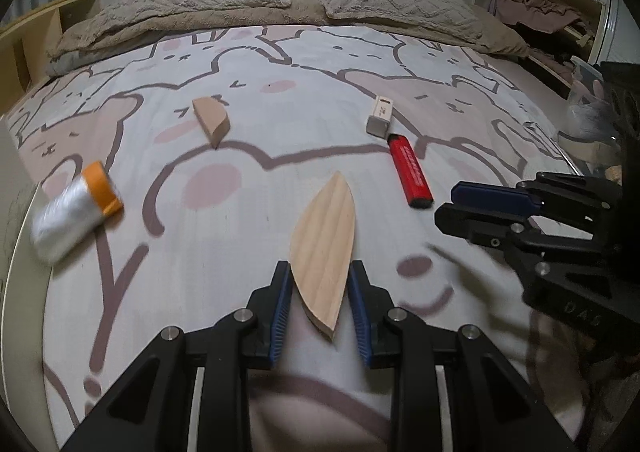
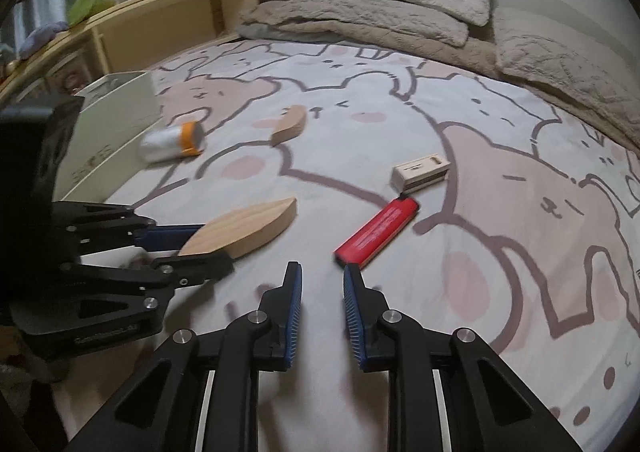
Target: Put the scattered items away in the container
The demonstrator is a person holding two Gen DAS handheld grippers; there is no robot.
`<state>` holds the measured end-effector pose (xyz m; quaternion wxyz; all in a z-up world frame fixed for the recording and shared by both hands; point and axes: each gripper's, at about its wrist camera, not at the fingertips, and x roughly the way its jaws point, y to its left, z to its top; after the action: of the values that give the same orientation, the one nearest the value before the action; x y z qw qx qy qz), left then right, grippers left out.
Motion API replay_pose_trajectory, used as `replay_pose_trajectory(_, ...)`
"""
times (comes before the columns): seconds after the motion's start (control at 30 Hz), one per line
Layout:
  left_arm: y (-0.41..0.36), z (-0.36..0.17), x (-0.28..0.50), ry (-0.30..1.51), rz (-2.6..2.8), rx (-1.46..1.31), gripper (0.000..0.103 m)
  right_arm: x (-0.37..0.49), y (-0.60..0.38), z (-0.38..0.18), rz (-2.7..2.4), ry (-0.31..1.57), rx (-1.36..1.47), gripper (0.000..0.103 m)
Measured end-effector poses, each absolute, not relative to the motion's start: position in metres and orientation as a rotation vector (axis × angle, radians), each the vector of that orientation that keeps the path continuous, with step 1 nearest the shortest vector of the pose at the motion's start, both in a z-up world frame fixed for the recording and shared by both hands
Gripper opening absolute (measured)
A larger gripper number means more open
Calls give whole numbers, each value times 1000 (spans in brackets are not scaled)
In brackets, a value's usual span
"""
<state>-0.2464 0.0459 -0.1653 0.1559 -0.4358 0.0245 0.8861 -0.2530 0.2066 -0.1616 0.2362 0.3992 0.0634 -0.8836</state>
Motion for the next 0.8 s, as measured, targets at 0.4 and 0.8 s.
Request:
replay_pose_trajectory(0.4, 39, -156, -193, 20, 2490, -1243, 29, -210, 219, -156, -2361, 121, 1143, 23)
replay_pose_trajectory(0.8, 39, -156, -173, 35, 2506, -1231, 29, -277, 235, -155, -2502, -289, 1266, 23)
